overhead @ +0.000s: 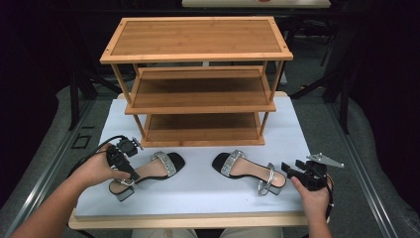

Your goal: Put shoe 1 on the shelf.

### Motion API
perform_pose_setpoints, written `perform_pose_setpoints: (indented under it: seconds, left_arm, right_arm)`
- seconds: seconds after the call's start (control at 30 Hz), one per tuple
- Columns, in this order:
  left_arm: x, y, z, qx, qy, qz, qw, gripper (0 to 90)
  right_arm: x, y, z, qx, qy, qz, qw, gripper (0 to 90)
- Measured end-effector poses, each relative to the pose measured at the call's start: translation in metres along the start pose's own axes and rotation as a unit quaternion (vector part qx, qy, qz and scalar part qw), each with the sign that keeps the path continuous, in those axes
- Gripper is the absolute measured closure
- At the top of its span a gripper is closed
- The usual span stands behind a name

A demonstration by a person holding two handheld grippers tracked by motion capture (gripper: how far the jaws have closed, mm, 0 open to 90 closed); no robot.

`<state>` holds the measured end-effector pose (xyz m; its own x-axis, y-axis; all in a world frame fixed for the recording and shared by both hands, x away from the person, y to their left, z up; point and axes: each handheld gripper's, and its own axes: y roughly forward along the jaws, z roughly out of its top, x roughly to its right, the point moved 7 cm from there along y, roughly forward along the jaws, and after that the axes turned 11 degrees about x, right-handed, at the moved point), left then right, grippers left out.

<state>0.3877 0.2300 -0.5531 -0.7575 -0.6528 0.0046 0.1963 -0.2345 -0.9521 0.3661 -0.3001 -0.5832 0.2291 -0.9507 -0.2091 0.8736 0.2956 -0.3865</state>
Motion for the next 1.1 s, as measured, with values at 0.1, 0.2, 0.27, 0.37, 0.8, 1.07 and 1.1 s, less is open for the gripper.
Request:
perform_pose_setpoints:
  seconds: [0.1, 0.2, 0.27, 0.37, 0.8, 1.07, 1.1]
  left_arm:
    - [0.003, 0.009, 0.001, -0.009, 0.000, -0.007, 0.9999, 28.8]
    - [0.003, 0.013, 0.001, -0.015, 0.001, -0.005, 0.9999, 29.0]
    - [0.003, 0.017, 0.000, -0.023, -0.003, -0.009, 0.9997, 29.1]
    - [0.004, 0.020, 0.001, -0.025, -0.002, -0.013, 0.9996, 30.7]
    - [0.007, 0.032, -0.001, -0.040, 0.004, -0.040, 0.9984, 37.8]
    - [0.006, 0.036, -0.001, -0.059, 0.000, -0.035, 0.9977, 41.2]
    - [0.006, 0.036, -0.001, -0.059, 0.000, -0.035, 0.9977, 41.4]
  right_arm:
    - [0.000, 0.000, 0.000, -0.004, -0.002, -0.002, 1.0000, 35.3]
    - [-0.001, 0.001, 0.000, 0.004, 0.001, 0.001, 1.0000, 35.2]
    - [-0.001, 0.001, -0.001, 0.002, 0.000, 0.002, 1.0000, 35.2]
    - [-0.001, 0.001, -0.002, -0.006, 0.000, -0.001, 1.0000, 35.1]
    - [-0.001, 0.002, -0.004, -0.008, 0.003, 0.003, 1.0000, 34.9]
    - [-0.002, 0.003, -0.004, -0.010, 0.004, 0.007, 0.9999, 34.8]
    - [-0.002, 0.003, -0.004, -0.010, 0.004, 0.007, 0.9999, 34.8]
